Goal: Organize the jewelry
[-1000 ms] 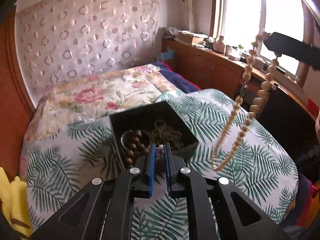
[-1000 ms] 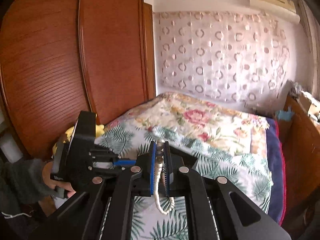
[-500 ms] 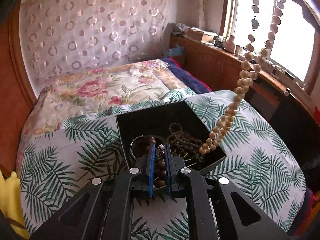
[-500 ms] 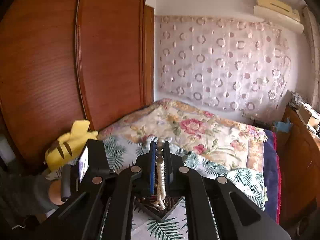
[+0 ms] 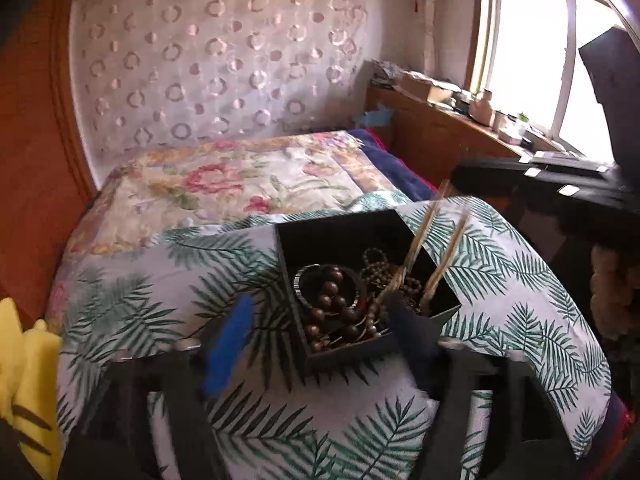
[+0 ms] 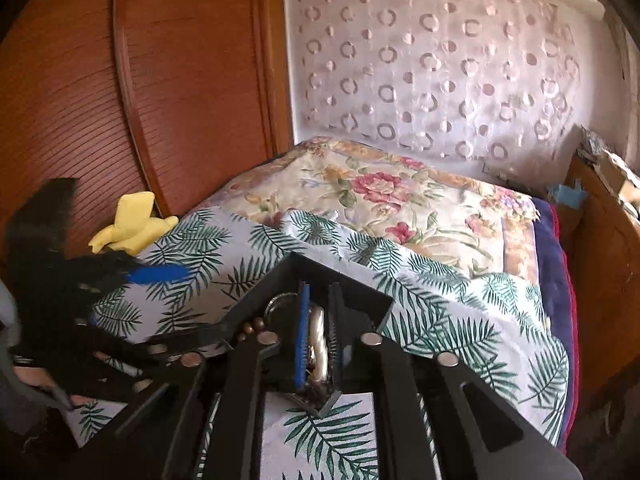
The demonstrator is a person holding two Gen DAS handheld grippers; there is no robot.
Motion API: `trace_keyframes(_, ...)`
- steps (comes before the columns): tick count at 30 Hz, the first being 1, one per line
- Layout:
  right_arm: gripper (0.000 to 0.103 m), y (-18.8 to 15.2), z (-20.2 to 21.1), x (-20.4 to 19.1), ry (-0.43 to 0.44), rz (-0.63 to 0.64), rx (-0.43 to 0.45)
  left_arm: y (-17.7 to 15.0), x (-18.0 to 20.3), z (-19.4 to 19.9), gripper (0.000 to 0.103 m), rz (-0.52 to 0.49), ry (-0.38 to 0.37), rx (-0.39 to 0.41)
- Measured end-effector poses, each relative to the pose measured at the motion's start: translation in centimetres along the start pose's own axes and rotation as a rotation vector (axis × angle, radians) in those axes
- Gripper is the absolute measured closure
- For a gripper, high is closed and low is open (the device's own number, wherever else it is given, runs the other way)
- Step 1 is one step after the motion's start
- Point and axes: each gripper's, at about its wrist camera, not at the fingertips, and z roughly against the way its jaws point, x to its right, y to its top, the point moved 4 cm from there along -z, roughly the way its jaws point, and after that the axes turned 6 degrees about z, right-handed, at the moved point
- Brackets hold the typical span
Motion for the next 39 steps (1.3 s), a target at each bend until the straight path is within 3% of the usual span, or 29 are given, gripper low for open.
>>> trace_keyframes(2, 0.072, -0.3, 0.4, -0.1, -0.007, -0.017, 0.006, -0.1, 0.0, 1.4, 0.022, -0.003, 0.023, 0.027)
trace_keyframes(4, 0.066, -0.7, 1.5, -0.6, -0.021, -0.027, 0.028, -0.3, 0.0, 2.4, 0.012, 0.0, 0.038, 0.044)
trace_keyframes(6, 0.061, -1.2, 2.7, -0.9, -0.041, -0.034, 0.041, -0.5, 0.2, 3.8, 0.011, -0.001, 0.052, 0.071)
trace_keyframes(8, 0.044, -1.8, 4.2, -1.5, -0.08, -0.049, 0.06, -0.9, 0.4, 5.2, 0.009, -0.002, 0.073, 0.091)
trace_keyframes(10, 0.037, -2.7, 5.9, -2.2, -0.125, -0.058, 0.084, -1.4, 0.6, 6.6, 0.008, -0.002, 0.094, 0.113)
trace_keyframes(15, 0.03, -5.4, 9.0, -3.7, -0.187, -0.102, 0.119, -2.6, 1.1, 9.7, 0.008, 0.005, 0.123, 0.157)
trace_keyframes(17, 0.01, -6.5, 10.1, -4.3, -0.208, -0.116, 0.139, -3.2, 1.3, 10.9, 0.008, 0.011, 0.138, 0.178)
trace_keyframes(20, 0.003, -8.2, 11.9, -5.4, -0.236, -0.143, 0.18, -4.2, 1.4, 12.6, 0.008, 0.021, 0.155, 0.203)
trace_keyframes(28, 0.003, -11.1, 14.0, -6.3, -0.283, -0.228, 0.205, -6.1, 1.3, 14.7, 0.008, 0.054, 0.156, 0.211)
trace_keyframes(39, 0.003, -11.8, 14.6, -7.2, -0.301, -0.218, 0.23, -6.8, 1.0, 15.6, 0.008, 0.06, 0.163, 0.223)
